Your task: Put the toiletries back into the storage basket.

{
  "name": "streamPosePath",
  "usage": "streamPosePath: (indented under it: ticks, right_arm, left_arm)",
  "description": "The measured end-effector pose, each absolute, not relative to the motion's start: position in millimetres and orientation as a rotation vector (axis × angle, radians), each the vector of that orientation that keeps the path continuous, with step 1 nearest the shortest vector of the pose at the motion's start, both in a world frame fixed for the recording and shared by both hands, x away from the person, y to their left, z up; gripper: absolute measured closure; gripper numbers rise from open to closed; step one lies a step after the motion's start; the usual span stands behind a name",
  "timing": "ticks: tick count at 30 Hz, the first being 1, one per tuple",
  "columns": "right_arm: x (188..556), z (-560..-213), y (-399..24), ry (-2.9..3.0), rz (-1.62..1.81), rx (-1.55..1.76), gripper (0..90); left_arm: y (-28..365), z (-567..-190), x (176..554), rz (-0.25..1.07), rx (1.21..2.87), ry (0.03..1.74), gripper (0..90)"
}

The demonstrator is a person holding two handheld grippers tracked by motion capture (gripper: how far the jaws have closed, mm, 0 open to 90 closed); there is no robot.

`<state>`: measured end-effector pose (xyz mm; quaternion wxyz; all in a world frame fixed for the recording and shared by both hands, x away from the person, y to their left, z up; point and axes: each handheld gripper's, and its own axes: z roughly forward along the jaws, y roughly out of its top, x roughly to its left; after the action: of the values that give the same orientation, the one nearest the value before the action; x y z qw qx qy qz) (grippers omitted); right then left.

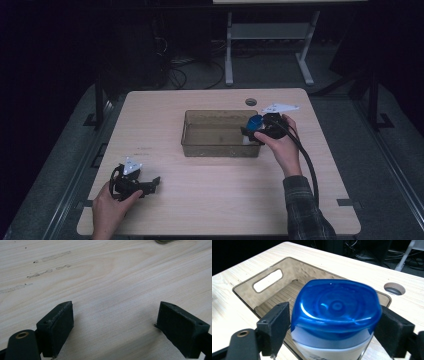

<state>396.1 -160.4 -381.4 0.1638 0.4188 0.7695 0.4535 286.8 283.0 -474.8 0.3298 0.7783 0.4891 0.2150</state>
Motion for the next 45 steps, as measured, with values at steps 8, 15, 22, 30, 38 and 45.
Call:
streamPosePath:
  ticks: [8,15,22,30,38,45]
  right_arm:
    - [391.9,-379.4,-163.8,2.199,1.233,1.209,18.6]
    - [379.2,-381.6,-172.3,2.191,1.221,1.214,19.6]
    - [369.3,-383.7,-178.7,2.183,1.217,1.224,20.7]
    - [358.6,-394.5,-188.2,2.19,1.194,1.247,21.7]
    - [342.7,-406.1,-202.6,2.175,1.198,1.269,22.3]
    - [325.9,-413.8,-219.7,2.158,1.197,1.277,22.4]
  left_arm:
    - [283.0,-474.9,286.9,0.562,2.035,1.278,12.8]
    - [282.8,-475.0,287.0,0.563,2.031,1.279,12.7]
    - [282.8,-475.0,286.9,0.563,2.032,1.28,12.8]
    - [282.8,-474.9,286.9,0.563,2.033,1.28,12.8]
    - [282.7,-475.2,287.0,0.565,2.029,1.278,12.8]
    - [282.8,-475.3,287.0,0.564,2.029,1.278,12.8]
